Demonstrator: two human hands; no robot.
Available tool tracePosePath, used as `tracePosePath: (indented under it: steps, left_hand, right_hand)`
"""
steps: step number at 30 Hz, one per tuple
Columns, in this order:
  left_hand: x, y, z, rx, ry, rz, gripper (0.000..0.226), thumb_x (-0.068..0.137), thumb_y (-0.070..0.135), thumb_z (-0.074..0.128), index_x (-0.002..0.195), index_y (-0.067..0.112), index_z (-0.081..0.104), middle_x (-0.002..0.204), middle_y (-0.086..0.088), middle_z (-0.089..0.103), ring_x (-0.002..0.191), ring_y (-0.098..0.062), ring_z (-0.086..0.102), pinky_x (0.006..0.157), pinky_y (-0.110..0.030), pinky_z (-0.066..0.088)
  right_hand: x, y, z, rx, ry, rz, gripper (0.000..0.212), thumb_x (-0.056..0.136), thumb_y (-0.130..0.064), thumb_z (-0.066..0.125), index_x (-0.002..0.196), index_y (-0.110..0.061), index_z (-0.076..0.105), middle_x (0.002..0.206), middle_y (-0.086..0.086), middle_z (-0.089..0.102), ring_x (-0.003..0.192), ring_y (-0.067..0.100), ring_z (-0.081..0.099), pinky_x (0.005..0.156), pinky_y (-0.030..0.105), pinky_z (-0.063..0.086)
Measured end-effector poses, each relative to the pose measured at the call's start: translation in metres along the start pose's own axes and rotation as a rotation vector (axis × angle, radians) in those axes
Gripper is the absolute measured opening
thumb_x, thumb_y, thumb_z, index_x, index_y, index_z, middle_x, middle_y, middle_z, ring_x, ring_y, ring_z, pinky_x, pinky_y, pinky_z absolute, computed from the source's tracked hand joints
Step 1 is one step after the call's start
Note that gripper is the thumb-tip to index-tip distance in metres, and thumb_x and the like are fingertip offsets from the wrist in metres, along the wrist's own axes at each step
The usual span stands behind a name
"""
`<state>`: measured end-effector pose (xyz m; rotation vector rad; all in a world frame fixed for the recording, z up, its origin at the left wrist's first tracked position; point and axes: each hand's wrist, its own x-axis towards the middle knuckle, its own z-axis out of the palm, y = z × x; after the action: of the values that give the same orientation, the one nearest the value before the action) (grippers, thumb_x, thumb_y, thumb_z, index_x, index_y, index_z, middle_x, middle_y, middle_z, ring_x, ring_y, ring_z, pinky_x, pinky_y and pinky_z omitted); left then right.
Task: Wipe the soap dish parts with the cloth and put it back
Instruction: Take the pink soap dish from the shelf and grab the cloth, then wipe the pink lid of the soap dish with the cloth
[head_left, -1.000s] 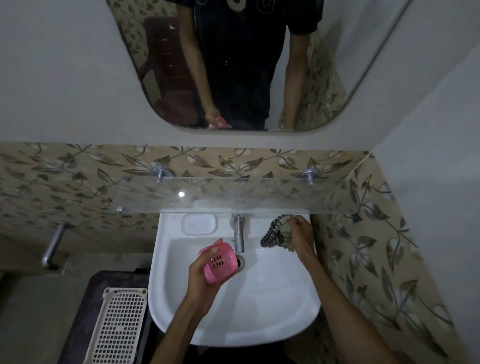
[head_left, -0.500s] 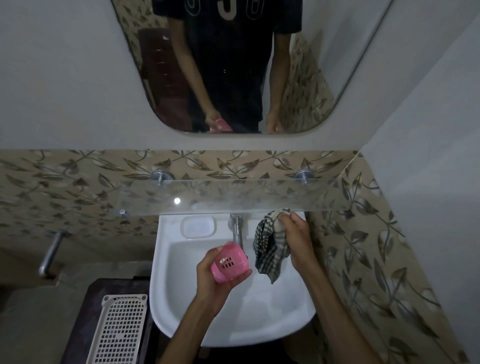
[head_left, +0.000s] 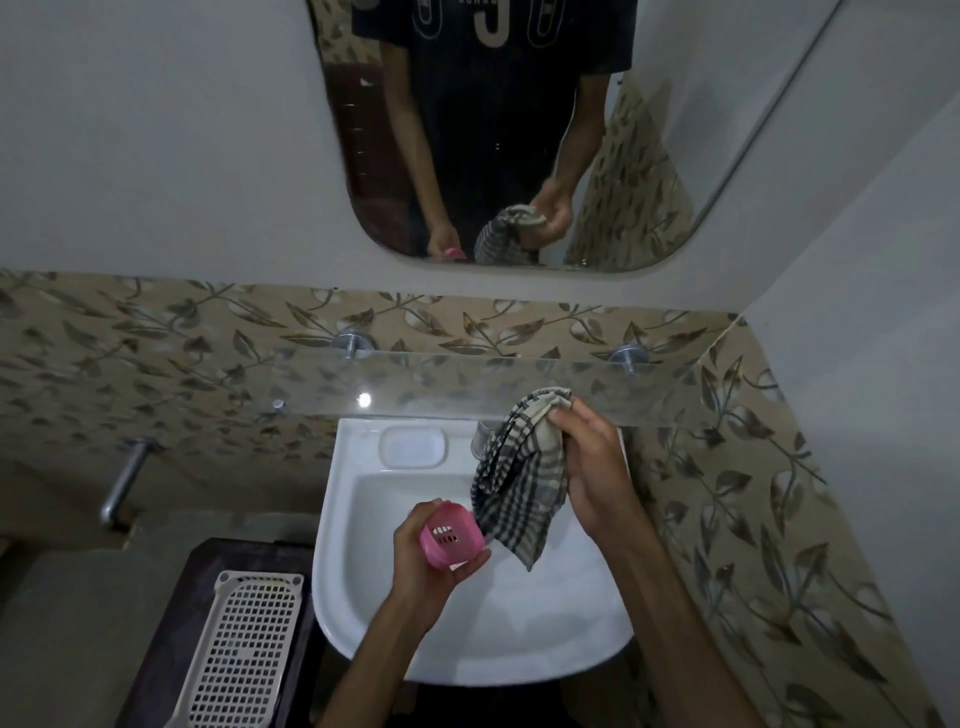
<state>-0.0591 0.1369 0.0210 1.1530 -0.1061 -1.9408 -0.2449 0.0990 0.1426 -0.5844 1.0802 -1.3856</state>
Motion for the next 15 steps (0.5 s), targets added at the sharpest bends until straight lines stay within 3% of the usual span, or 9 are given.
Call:
tracePosePath:
  steps: [4, 9, 12, 15]
  left_hand:
    - [0.005, 0.002, 0.011, -0.004, -0.087, -0.085, 0.032, 0.083, 0.029, 0.071, 0.110, 0.013, 0.067, 0.118, -0.021, 0.070, 0.109, -0.042, 0.067, 0.107, -0.070, 0.045]
    - [0.004, 0.000, 0.026, -0.088, -0.283, -0.090, 0.049, 0.082, 0.039, 0.070, 0.119, 0.008, 0.076, 0.128, -0.022, 0.072, 0.112, -0.039, 0.070, 0.097, -0.061, 0.056]
    - [0.003, -0.002, 0.030, -0.261, -0.282, -0.049, 0.043, 0.098, 0.037, 0.053, 0.103, 0.004, 0.080, 0.105, -0.019, 0.077, 0.099, -0.034, 0.076, 0.082, -0.045, 0.062]
    - [0.004, 0.006, 0.032, -0.279, -0.286, 0.044, 0.034, 0.092, 0.030, 0.058, 0.078, 0.006, 0.079, 0.080, -0.013, 0.075, 0.077, -0.027, 0.077, 0.073, -0.036, 0.063]
  right_hand:
    - [-0.015, -0.006, 0.014, -0.111, -0.144, -0.067, 0.020, 0.090, -0.015, 0.063, 0.097, -0.022, 0.080, 0.094, 0.006, 0.078, 0.088, 0.018, 0.074, 0.078, 0.027, 0.061]
    - [-0.037, 0.005, 0.026, -0.680, -0.221, -0.498, 0.022, 0.088, -0.007, 0.072, 0.095, -0.028, 0.078, 0.092, -0.007, 0.075, 0.089, 0.011, 0.070, 0.079, 0.024, 0.056]
    - [-0.052, 0.027, 0.026, -0.898, -0.376, -0.629, 0.023, 0.081, 0.001, 0.076, 0.098, -0.011, 0.082, 0.096, -0.001, 0.077, 0.091, 0.013, 0.071, 0.083, 0.031, 0.058]
    - [-0.065, 0.051, 0.012, -1.000, -0.502, -0.504, 0.031, 0.075, 0.005, 0.078, 0.099, -0.013, 0.084, 0.098, -0.002, 0.078, 0.089, 0.008, 0.071, 0.081, 0.026, 0.058]
